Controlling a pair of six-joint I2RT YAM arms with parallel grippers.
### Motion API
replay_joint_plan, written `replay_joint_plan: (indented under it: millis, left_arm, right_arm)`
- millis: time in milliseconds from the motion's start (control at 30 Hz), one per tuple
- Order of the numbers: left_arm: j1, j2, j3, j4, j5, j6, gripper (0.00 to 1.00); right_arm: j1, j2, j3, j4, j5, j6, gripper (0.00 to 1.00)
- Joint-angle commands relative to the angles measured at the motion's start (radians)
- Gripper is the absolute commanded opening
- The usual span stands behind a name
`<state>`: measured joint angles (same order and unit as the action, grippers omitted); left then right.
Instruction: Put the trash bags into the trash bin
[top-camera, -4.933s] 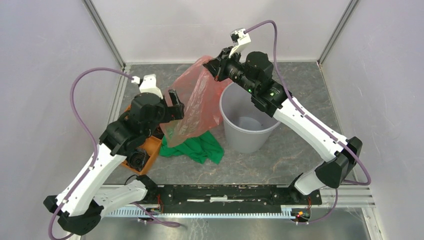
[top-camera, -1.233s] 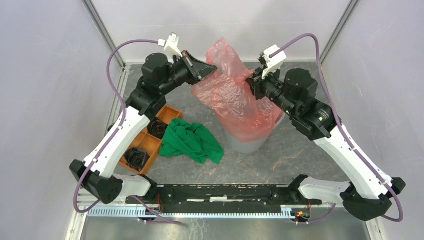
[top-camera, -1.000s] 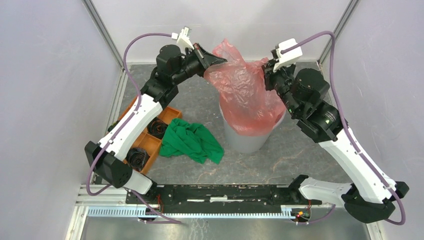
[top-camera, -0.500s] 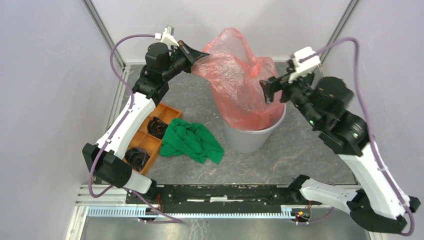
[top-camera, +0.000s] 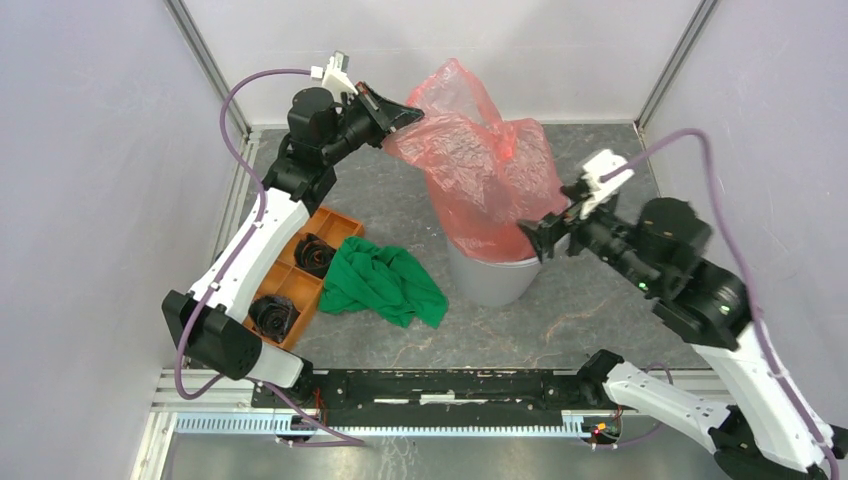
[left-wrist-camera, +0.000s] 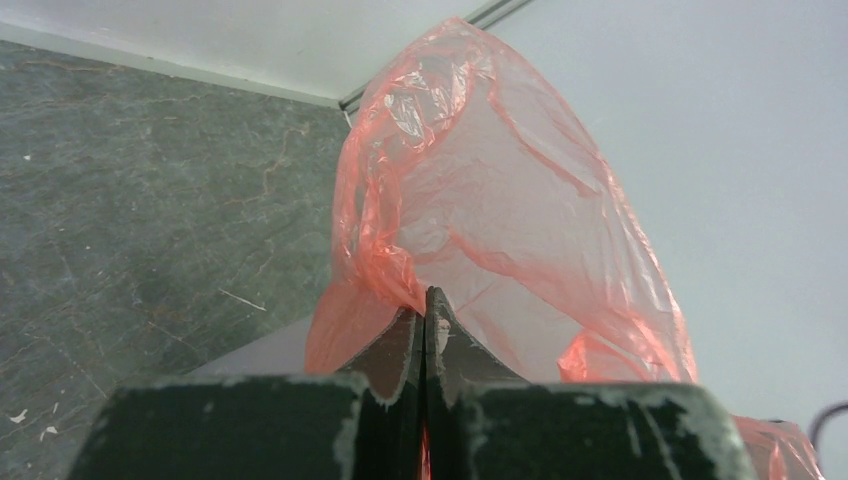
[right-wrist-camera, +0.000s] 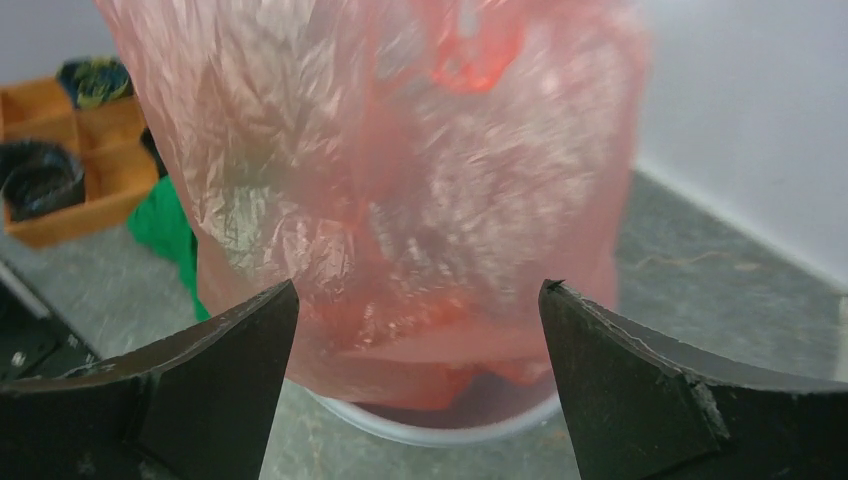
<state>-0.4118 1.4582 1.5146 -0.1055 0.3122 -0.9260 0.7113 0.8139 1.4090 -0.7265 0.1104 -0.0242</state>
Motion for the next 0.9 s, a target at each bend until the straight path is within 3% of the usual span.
replay_joint_plan:
  millis: [0, 133, 200, 367, 633, 867]
  left_arm:
    - [-0.003, -0.046, -0.025, 0.101, 0.073, -0.045, 0.02]
    - [-0.003, -0.059, -0.040, 0.102, 0.102, -0.056, 0.02]
    - [-0.003, -0.072, -0.039, 0.084, 0.113, -0.037, 0.02]
    - [-0.005, -0.090, -0.037, 0.038, 0.141, 0.019, 0.02]
    - [-0.049, -0.085, -0.111, 0.141, 0.169, -0.025, 0.02]
    - [-0.055, -0.129, -0.102, 0.017, 0.086, 0.061, 0.02]
  right_arm:
    - [0.000, 0.044, -0.161, 0.167, -0.160, 0.064, 0.98]
    - [0.001, 0.122, -0.259, 0.344, -0.078, 0.102, 0.90]
    - [0.001, 0.177, -0.266, 0.357, 0.017, 0.074, 0.83]
    - [0.001, 0.269, -0.287, 0.305, 0.177, 0.038, 0.79]
    - [0.000, 0.286, -0.374, 0.337, 0.158, 0.038, 0.81]
    - [0.000, 0.343, -0.401, 0.394, -0.048, 0.090, 0.79]
